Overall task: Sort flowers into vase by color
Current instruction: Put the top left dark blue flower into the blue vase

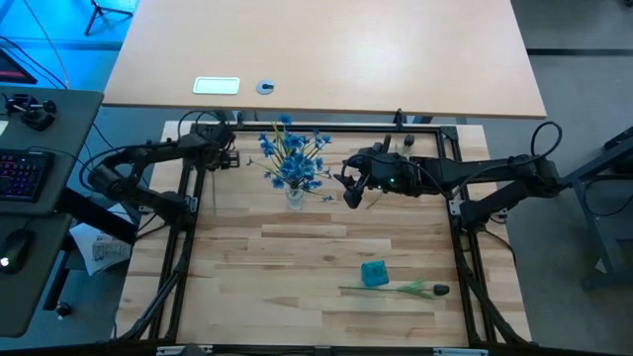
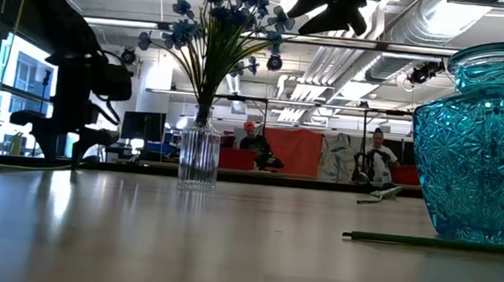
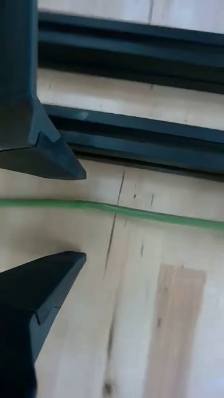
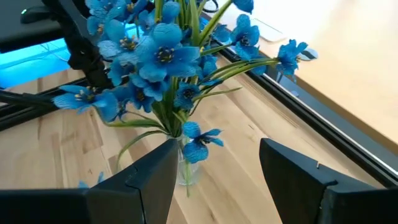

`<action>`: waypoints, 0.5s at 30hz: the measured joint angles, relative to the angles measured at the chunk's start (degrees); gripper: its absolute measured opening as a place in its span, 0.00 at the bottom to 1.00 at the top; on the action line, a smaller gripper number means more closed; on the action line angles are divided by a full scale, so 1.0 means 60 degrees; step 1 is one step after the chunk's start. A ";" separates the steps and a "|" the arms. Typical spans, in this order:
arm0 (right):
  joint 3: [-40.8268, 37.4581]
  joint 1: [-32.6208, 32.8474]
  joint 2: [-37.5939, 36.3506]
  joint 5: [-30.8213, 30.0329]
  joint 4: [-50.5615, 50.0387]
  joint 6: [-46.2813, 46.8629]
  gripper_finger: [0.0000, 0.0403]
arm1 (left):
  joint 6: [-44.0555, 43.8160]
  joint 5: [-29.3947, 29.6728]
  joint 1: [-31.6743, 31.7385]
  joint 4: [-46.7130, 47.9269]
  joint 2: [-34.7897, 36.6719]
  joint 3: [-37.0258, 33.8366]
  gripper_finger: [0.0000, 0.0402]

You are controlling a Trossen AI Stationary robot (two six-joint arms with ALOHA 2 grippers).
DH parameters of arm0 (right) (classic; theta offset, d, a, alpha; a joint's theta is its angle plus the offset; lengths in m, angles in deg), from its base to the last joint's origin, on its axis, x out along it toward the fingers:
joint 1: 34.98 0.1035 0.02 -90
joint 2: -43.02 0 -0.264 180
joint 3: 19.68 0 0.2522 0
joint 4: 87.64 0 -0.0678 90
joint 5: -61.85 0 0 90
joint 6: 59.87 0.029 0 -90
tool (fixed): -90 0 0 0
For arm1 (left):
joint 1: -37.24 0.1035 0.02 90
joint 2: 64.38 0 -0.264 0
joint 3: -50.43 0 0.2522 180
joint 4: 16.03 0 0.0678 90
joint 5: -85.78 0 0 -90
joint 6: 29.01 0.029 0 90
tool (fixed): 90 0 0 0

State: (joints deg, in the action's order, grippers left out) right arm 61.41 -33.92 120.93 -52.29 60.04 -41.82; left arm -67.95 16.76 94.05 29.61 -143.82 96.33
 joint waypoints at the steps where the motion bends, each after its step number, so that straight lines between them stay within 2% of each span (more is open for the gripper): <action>1: 0.0000 0.0007 0.0000 0.0002 0.0000 -0.0007 0.55 | -0.0180 -0.0004 0.0007 -0.0143 0.0034 -0.0165 0.47; 6: 0.0000 0.0007 0.0000 0.0042 -0.0005 -0.0292 0.55 | -0.0500 -0.0075 -0.0097 -0.0739 0.0084 -0.0653 0.47; 9: 0.0000 0.0007 0.0000 0.0077 -0.0078 -0.0590 0.55 | -0.0561 0.0004 -0.0292 -0.0902 0.0109 -0.0694 0.43; 11: 0.0000 0.0007 0.0000 0.0102 -0.0226 -0.0663 0.55 | -0.0837 -0.0111 -0.0372 -0.0998 0.0135 -0.0699 0.34; 15: 0.0000 0.0068 0.0000 0.0112 -0.0714 -0.0665 0.55 | -0.0861 -0.0466 -0.0565 -0.1111 0.0174 -0.0700 0.06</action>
State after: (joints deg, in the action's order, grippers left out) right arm 61.41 -33.51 120.93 -51.62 55.75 -45.81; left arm -73.12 13.96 90.66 22.94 -142.77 92.13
